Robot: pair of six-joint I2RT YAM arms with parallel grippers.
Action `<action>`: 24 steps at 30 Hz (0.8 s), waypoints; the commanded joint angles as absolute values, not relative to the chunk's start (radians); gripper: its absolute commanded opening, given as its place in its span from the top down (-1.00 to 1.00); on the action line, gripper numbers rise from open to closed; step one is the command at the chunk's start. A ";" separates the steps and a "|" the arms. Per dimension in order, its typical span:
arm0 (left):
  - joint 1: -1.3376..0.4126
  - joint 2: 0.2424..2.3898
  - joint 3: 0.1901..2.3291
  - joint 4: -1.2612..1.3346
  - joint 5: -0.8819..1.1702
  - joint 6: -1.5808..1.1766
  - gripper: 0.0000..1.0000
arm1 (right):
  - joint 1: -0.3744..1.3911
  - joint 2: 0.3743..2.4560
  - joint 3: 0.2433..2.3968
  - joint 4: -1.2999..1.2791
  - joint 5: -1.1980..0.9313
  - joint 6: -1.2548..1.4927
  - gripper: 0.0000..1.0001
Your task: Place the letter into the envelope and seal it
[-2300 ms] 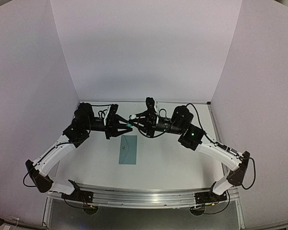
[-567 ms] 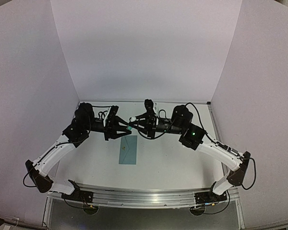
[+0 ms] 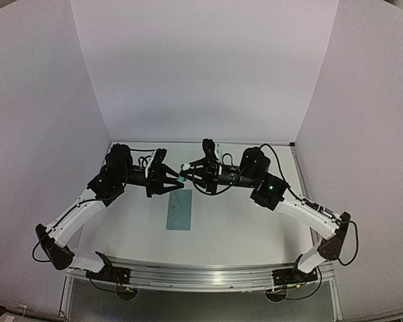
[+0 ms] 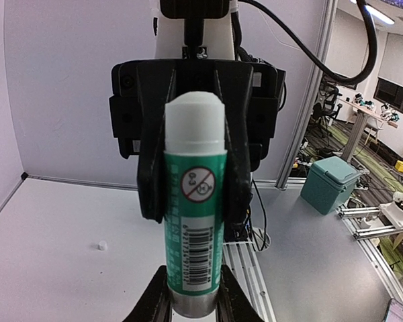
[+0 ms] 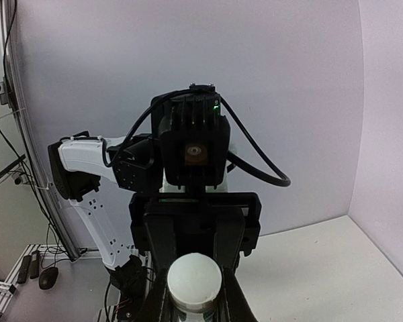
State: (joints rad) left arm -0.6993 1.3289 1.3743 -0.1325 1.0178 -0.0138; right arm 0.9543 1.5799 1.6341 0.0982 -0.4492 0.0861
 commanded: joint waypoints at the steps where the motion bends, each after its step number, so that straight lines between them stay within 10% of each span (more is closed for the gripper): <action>1: -0.696 1.310 1.405 -0.105 1.028 -0.011 0.65 | 0.959 1.577 1.660 0.133 -0.457 0.086 1.00; 5: -0.696 1.313 1.400 -0.083 1.035 -0.028 0.99 | 0.960 1.578 1.661 0.133 -0.463 0.088 1.00; 24: -0.701 1.414 1.496 0.099 1.291 -0.205 1.00 | 0.884 1.807 2.132 -0.484 -1.202 -0.360 1.00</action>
